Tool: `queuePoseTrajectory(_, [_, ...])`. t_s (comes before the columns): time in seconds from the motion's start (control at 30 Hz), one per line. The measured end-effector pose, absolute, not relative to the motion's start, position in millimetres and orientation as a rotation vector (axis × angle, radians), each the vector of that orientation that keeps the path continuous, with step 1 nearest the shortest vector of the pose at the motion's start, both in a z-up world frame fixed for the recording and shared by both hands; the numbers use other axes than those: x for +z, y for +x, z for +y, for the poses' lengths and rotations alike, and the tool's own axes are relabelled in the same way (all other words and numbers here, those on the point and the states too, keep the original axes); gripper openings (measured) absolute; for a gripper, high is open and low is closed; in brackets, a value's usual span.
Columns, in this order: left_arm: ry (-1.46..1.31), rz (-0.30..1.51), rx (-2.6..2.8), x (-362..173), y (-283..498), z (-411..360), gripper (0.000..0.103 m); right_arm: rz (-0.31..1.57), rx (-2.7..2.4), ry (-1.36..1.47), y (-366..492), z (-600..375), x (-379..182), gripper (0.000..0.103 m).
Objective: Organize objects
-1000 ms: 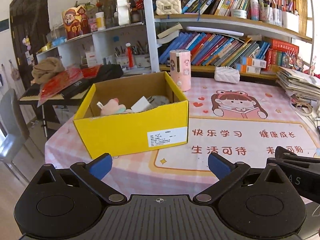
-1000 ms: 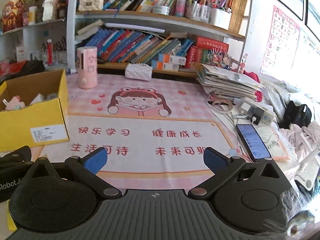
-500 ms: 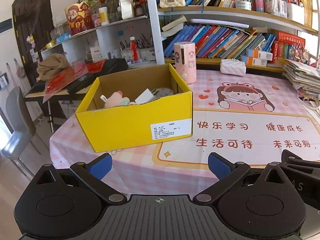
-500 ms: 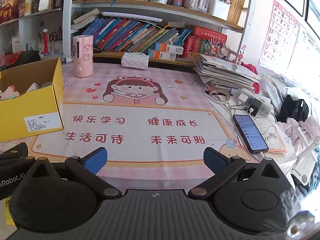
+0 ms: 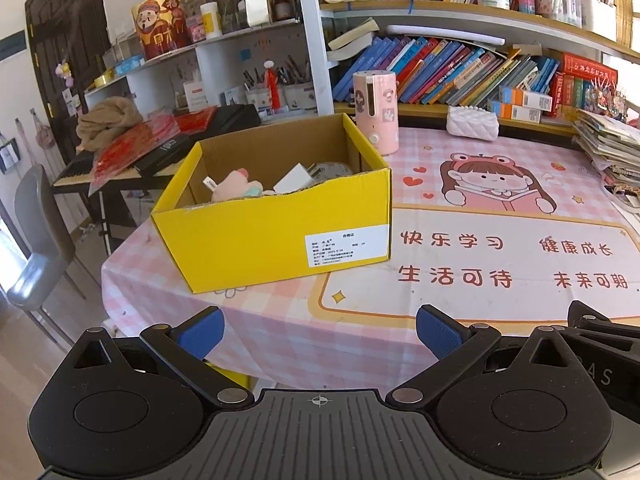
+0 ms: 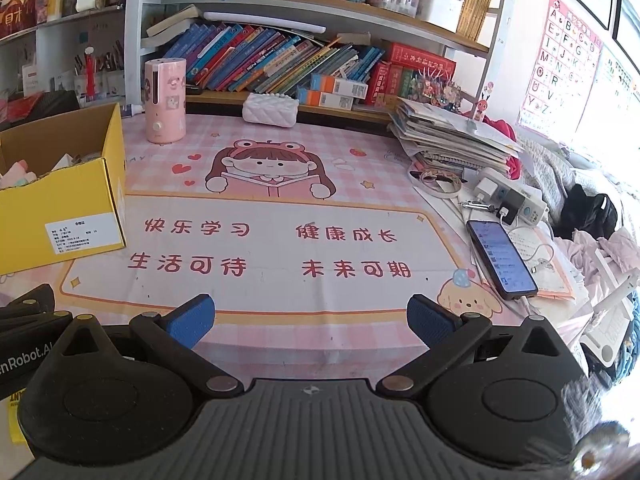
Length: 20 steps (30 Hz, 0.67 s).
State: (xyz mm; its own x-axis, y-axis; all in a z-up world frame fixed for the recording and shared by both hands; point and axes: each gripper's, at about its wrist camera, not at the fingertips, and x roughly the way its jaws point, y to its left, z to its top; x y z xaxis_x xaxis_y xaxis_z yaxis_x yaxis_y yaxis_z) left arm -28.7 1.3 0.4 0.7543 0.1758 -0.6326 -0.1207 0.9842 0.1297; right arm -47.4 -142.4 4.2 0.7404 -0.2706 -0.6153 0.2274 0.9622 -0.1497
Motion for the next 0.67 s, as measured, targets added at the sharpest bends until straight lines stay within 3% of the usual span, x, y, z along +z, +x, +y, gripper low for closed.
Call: queuePoseTrajectory(0.67, [0.069, 0.712, 0.143, -1.1, -29.2, 4.6, 0.103, 0.701, -0.274, -0.068, -46.2, -140.8, 0.8, 0.103])
